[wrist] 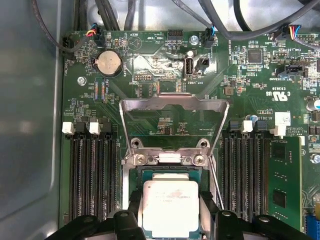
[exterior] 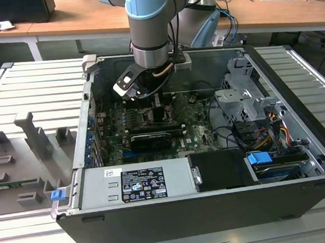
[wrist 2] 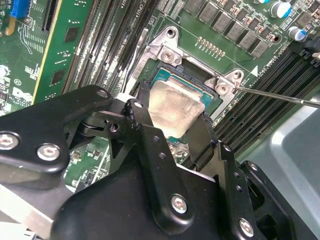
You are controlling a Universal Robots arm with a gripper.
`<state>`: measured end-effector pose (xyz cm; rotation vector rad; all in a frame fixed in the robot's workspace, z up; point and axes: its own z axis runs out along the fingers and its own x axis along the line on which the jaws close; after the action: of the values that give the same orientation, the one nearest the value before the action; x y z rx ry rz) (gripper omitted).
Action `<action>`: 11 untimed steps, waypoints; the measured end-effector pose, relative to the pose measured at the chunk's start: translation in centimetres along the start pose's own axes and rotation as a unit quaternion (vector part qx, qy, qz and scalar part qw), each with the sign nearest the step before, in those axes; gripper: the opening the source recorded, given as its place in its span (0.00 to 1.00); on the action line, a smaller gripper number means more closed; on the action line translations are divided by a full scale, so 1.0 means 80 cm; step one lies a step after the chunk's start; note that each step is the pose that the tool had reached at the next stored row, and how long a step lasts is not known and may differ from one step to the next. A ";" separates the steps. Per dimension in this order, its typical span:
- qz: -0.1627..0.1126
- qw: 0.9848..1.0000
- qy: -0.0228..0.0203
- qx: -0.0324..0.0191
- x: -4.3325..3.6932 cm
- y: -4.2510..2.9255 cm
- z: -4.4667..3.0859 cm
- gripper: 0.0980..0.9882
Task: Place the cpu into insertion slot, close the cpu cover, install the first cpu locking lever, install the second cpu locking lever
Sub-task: 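Place the cpu into insertion slot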
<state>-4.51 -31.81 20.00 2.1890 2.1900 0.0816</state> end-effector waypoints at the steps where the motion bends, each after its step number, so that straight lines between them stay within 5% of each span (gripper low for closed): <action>1: 0.000 1.000 0.000 0.000 0.000 0.0000 0.0000 0.49; 3: 0.000 1.000 0.000 0.000 0.000 0.0000 0.0000 0.58; 11: 0.000 1.000 -0.001 0.000 0.000 0.0012 -0.0152 0.56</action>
<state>-4.49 -31.81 21.22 2.1886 2.1895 0.0801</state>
